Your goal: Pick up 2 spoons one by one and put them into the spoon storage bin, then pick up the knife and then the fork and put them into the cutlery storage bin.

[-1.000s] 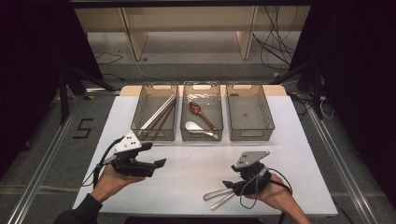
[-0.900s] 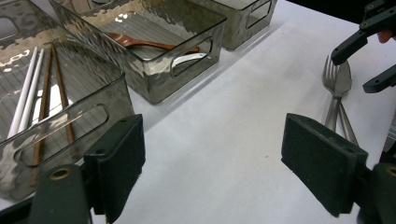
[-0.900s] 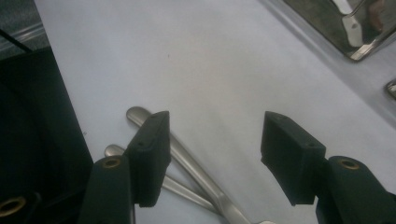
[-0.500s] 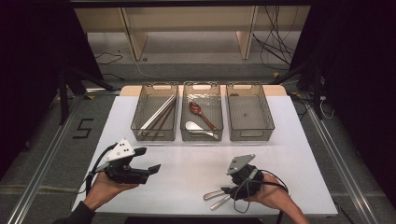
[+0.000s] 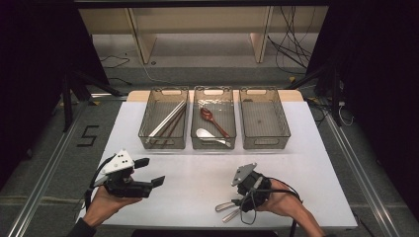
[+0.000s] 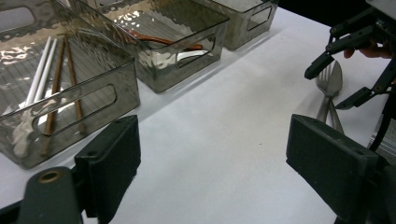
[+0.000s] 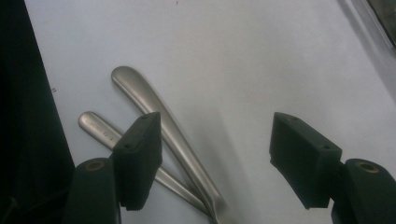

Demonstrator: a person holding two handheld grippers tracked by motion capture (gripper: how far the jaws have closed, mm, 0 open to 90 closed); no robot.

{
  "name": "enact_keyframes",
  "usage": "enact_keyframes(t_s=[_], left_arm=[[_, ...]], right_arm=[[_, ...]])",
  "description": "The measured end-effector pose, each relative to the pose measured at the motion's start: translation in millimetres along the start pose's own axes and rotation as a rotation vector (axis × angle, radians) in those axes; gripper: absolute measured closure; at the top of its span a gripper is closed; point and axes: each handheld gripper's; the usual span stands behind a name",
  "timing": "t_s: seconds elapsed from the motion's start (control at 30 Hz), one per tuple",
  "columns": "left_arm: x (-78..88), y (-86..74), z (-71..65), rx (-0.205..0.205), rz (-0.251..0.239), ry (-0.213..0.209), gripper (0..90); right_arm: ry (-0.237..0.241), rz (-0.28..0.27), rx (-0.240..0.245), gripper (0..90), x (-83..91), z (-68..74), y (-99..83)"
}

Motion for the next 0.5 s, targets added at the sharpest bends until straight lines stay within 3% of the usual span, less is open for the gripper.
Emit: enact_keyframes(t_s=[0.5], left_arm=[[-2.0,-1.4,1.4,-0.004,0.018,0.006,17.0]], right_arm=[[0.009,0.060,0.047,42.0,-11.7,0.0,2.8]])
Point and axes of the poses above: each handheld gripper's, and its own axes: x roughly backward along the jaws, y roughly out of its top, z roughly to its left, and after that the axes turned 14 degrees about -y, right-handed
